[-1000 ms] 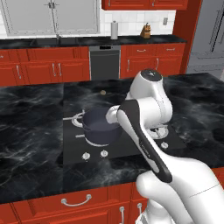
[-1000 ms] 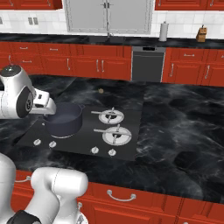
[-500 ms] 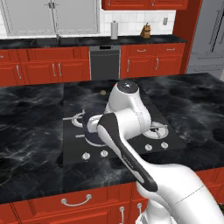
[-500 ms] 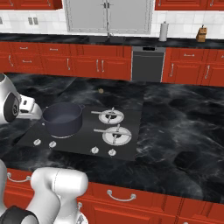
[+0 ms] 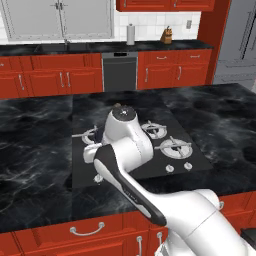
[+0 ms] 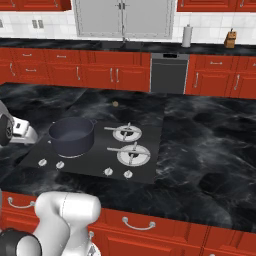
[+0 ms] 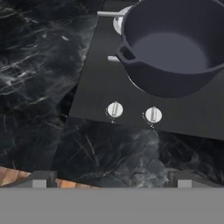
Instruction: Turn on the burner for the pot on the stove. Wait thirty seconds for the pot to heat up. Then add the garlic to the pot.
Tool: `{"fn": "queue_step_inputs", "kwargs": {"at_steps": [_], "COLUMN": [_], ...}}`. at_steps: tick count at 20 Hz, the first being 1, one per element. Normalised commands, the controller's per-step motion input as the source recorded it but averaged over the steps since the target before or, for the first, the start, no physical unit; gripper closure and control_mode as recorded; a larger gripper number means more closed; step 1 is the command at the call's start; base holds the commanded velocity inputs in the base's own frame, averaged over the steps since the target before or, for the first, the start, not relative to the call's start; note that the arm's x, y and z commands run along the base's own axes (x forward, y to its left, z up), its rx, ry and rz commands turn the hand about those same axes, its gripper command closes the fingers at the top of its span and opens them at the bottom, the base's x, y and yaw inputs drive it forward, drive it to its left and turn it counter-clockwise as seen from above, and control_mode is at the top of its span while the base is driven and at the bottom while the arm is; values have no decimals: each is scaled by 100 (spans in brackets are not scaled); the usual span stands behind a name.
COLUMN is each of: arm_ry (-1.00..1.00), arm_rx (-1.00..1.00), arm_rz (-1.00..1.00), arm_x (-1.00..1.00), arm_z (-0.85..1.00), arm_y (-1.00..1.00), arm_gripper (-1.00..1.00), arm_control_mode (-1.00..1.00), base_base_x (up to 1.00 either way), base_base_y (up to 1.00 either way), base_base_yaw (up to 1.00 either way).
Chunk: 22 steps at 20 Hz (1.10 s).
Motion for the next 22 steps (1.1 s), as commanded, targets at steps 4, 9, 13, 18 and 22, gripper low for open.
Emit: {"fn": "queue_step_inputs", "kwargs": {"at_steps": [4, 9, 13, 18, 22], "arm_ry": [1, 1, 0, 4, 4], "arm_rx": [0, 0, 0, 0, -4], "arm_rz": [0, 0, -4, -7, -2], "arm_x": [4, 10, 16, 25, 30], "arm_z": [-29, -26, -20, -20, -15], "arm_y": [26, 23, 6, 0, 0], "arm_gripper": [-100, -100, -100, -100, -100], "arm_control_mode": [-100, -100, -100, -100, -100], "base_base_x": [0, 0, 0, 0, 0], "base_base_y": [0, 0, 0, 0, 0], "base_base_yaw": [0, 0, 0, 0, 0]}}
